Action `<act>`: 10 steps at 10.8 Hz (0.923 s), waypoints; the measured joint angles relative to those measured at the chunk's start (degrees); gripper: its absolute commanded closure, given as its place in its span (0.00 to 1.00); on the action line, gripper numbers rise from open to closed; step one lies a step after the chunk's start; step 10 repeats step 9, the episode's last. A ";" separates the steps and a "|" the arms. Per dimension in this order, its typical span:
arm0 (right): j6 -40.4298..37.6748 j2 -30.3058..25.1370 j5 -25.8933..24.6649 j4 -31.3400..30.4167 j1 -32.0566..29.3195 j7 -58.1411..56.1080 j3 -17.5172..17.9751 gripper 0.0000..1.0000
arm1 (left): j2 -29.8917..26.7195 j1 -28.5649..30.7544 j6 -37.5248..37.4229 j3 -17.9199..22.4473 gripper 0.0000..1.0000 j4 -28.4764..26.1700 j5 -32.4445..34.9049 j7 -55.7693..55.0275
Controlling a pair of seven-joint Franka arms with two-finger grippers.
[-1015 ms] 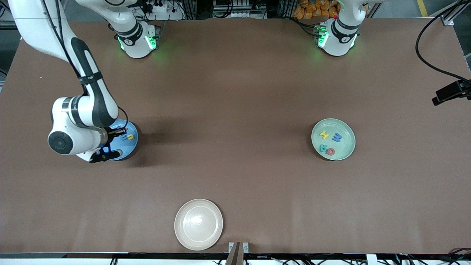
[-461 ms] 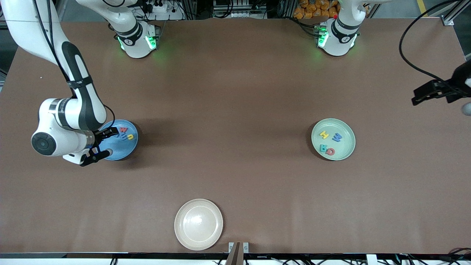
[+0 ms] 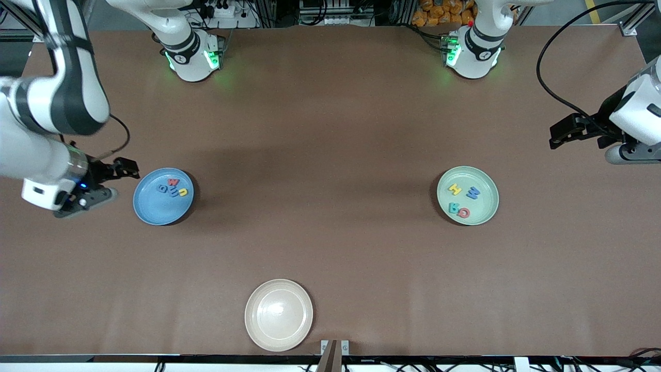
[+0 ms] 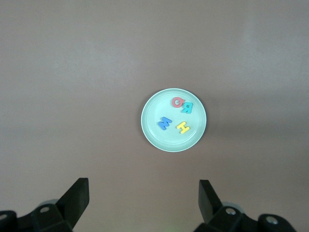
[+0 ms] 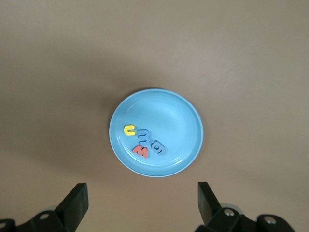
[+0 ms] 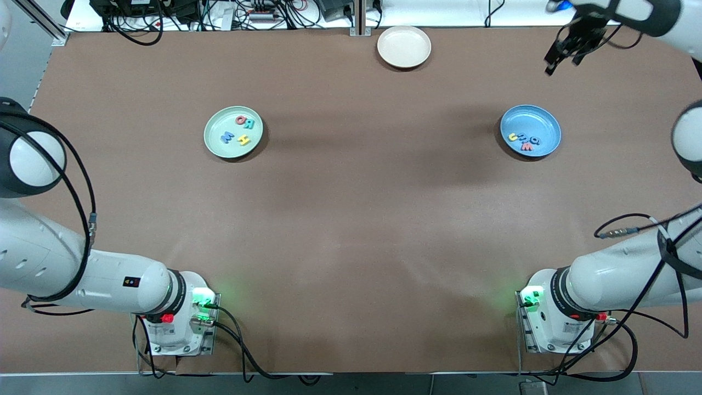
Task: Sort upper and lower case letters into plates
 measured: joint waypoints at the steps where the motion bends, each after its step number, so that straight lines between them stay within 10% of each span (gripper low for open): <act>1: 0.02 -2.27 0.02 0.34 -0.01 0.79 -0.02 0.00 | 0.02 0.09 0.02 0.00 0.00 0.01 0.00 0.00; 10: -6.28 -7.08 0.10 7.01 0.63 20.22 0.49 0.00 | 0.01 0.32 0.08 -0.05 0.00 0.08 0.00 3.40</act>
